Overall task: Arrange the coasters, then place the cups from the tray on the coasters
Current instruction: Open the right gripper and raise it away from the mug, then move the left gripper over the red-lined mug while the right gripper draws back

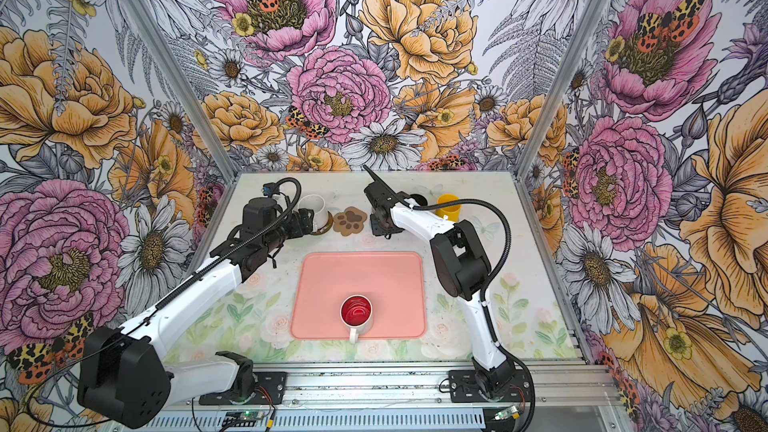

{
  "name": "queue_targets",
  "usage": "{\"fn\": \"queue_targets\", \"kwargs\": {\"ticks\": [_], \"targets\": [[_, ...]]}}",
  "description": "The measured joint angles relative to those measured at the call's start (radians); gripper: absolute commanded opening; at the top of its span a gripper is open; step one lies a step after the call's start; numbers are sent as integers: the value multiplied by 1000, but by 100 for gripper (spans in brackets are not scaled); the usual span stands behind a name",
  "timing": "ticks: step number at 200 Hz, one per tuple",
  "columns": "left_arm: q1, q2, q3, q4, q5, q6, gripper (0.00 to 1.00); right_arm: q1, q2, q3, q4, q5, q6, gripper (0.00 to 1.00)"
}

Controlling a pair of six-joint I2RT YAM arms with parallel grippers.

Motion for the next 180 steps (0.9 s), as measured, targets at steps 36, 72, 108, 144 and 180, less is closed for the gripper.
{"fn": "queue_targets", "kwargs": {"ticks": [36, 72, 108, 144, 180], "targets": [[0, 0, 0, -3, 0, 0, 86, 0, -64, -18, 1, 1, 0, 52], [0, 0, 0, -3, 0, 0, 86, 0, -183, -34, 7, 18, 0, 54], [0, 0, 0, -4, 1, 0, 86, 13, -346, -77, 11, 79, 0, 55], [0, 0, 0, -16, 10, -1, 84, 47, -548, -210, 85, 162, 28, 57], [-35, 0, 6, -59, 21, -3, 81, 72, -752, -451, 230, 200, 114, 57]]}}
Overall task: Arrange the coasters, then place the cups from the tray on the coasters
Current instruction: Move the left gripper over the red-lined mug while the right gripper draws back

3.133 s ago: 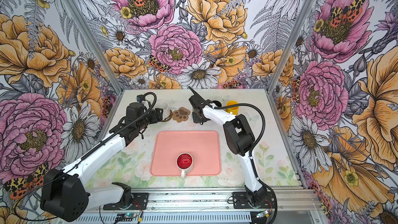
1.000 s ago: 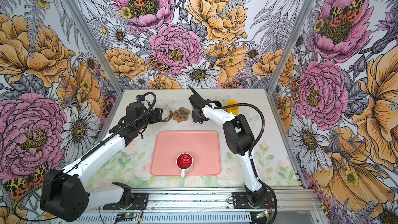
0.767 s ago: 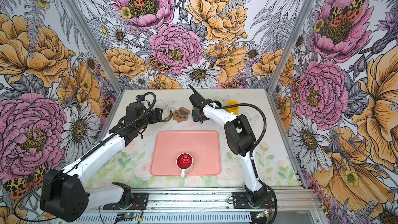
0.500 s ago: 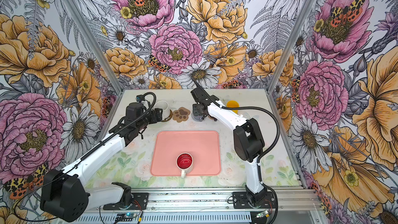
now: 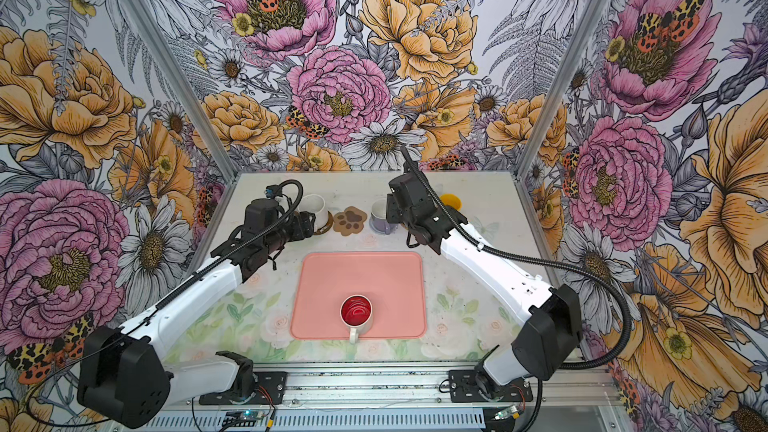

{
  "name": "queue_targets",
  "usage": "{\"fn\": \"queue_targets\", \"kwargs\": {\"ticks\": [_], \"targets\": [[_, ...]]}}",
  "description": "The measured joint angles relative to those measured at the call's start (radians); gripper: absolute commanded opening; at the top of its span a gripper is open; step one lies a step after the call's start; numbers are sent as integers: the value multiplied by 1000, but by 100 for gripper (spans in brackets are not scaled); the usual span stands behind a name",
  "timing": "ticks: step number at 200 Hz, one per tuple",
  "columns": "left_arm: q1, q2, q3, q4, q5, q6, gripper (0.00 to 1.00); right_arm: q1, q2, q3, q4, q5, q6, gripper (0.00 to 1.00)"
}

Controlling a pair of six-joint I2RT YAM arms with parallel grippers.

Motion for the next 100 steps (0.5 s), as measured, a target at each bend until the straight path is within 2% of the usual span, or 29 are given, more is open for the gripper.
{"fn": "queue_targets", "kwargs": {"ticks": [45, 65, 100], "targets": [[-197, -19, 59, -150, -25, 27, 80, 27, -96, -178, 110, 48, 98, 57], [-295, -64, 61, -236, -49, 38, 80, 32, -111, -226, 143, 52, 116, 58], [-410, -168, 61, -360, -76, 29, 77, 33, -154, -299, 193, 56, 127, 60]]}}
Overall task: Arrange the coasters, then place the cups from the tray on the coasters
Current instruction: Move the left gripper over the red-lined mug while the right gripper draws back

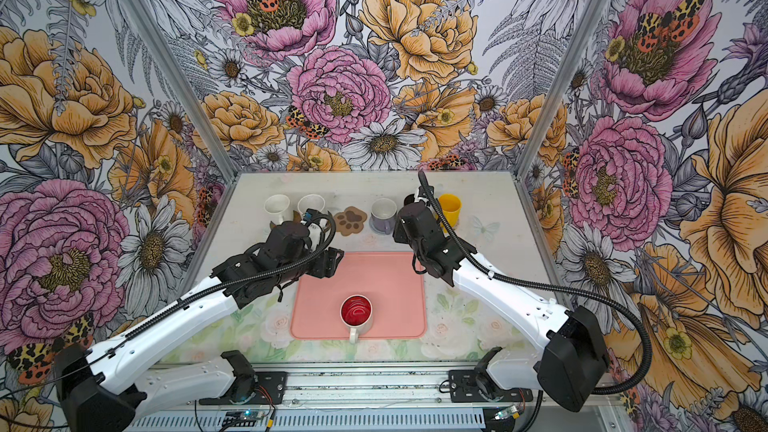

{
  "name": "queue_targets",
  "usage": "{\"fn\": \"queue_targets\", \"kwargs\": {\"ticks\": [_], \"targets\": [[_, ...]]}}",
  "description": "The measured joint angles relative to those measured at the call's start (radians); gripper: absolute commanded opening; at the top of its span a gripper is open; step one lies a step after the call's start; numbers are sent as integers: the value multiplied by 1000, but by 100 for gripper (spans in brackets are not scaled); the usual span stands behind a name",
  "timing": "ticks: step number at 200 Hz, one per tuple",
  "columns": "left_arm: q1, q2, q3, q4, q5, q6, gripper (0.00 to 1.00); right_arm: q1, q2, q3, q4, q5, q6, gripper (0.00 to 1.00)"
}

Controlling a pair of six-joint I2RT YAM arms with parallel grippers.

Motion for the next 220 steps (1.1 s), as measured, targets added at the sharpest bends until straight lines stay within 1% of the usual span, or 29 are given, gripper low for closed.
{"fn": "queue_targets", "kwargs": {"ticks": [42, 77, 110, 157, 203, 220], "targets": [[-127, -105, -14, -99, -13, -55, 72, 0, -92, -61, 43, 12, 4, 60], [-211, -136, -56, -198, -23, -123, 70, 0, -150, -89, 55, 24, 7, 60], [-286, -163, -89, -256, -26, -179, 70, -2, -168, -106, 56, 34, 8, 61], [-341, -161, -103, -305, -29, -238, 69, -2, -169, -110, 55, 34, 18, 61], [-410, -117, -127, -325, -30, -299, 69, -2, -167, -110, 55, 34, 19, 61], [-429, -97, -132, -325, -31, -325, 71, -2, -159, -110, 55, 37, 22, 61]]}}
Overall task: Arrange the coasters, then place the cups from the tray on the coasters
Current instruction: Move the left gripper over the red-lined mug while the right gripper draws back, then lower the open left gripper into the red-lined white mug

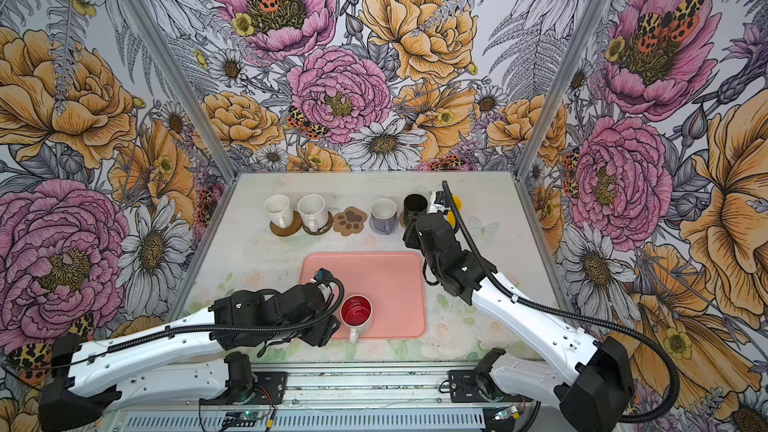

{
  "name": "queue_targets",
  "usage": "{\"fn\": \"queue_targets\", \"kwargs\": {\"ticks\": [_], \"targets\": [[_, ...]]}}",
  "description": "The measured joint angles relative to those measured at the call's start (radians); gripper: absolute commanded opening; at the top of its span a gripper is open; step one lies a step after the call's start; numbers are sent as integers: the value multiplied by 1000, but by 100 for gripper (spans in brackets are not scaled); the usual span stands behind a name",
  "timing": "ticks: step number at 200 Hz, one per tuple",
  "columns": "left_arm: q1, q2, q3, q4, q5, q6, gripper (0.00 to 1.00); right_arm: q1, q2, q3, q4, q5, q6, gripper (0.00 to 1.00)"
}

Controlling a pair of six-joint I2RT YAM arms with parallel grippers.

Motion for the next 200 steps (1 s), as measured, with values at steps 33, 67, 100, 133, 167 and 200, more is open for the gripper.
{"fn": "queue_targets", "kwargs": {"ticks": [33, 67, 100, 133, 167, 200], "targets": [[-30, 40, -12, 0, -3, -50, 72, 0, 26, 0, 0, 0, 0, 61], [-56, 77, -18, 5, -3, -77, 73, 0, 47, 0, 0, 0, 0, 61], [-57, 103, -34, 45, 2, -94, 74, 0, 51, 0, 0, 0, 0, 61], [-63, 141, -63, 114, 25, -122, 73, 0, 51, 0, 0, 0, 0, 61], [-66, 182, -66, 153, 29, -142, 74, 0, 61, 0, 0, 0, 0, 61], [-66, 206, -66, 196, 37, -148, 74, 0, 64, 0, 0, 0, 0, 61]]}}
